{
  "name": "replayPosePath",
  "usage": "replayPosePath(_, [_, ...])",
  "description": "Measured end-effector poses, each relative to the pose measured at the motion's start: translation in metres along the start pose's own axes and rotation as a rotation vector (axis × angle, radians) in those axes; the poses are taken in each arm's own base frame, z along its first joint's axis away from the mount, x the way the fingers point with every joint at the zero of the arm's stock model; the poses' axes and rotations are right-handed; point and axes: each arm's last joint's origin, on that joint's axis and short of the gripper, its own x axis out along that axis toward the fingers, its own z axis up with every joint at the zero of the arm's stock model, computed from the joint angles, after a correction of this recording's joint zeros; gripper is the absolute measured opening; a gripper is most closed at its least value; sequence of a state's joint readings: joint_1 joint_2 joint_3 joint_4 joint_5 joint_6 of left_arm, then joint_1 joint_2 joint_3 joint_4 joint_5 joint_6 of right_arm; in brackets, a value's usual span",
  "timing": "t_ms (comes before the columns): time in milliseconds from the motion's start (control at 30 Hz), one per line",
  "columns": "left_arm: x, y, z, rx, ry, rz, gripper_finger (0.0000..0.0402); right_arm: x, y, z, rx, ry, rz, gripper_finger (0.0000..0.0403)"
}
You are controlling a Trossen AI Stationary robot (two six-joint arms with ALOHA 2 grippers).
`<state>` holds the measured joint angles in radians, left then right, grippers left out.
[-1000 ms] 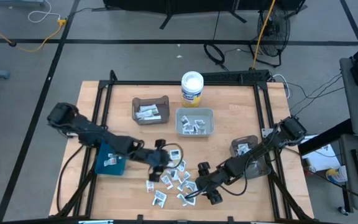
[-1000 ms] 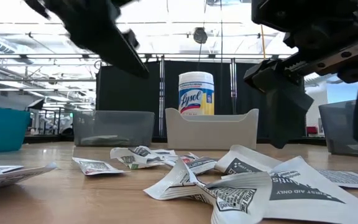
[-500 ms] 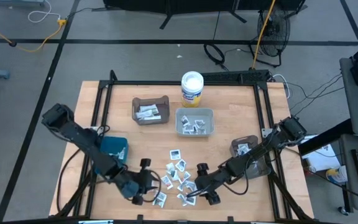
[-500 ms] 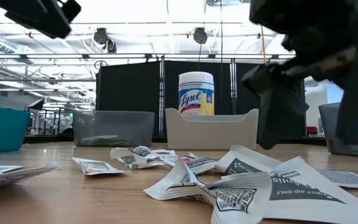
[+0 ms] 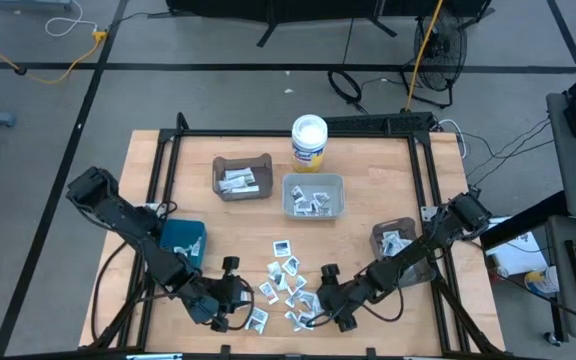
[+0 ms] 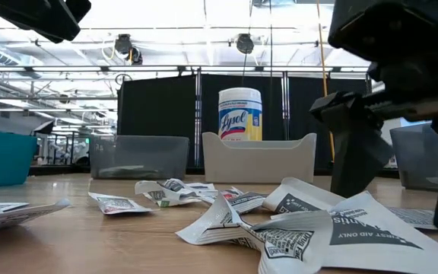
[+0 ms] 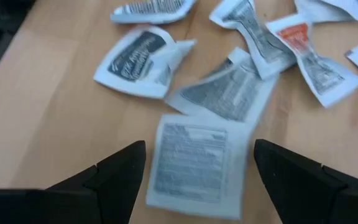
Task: Pick & Place First Aid Supplies
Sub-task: Put the blue alcohol pad into the bottom black bin
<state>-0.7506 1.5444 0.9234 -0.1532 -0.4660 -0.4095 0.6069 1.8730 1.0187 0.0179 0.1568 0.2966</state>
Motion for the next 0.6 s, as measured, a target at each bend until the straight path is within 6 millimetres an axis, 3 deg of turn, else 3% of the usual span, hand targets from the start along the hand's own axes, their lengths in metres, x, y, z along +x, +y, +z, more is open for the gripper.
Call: replayPosePath(600, [-0.0024, -0.0045, -0.0026, -0.008, 0.007, -0.013, 0.012, 0.0081, -0.0031, -0.0099, 0.028, 0.079, -0.036, 0.0278])
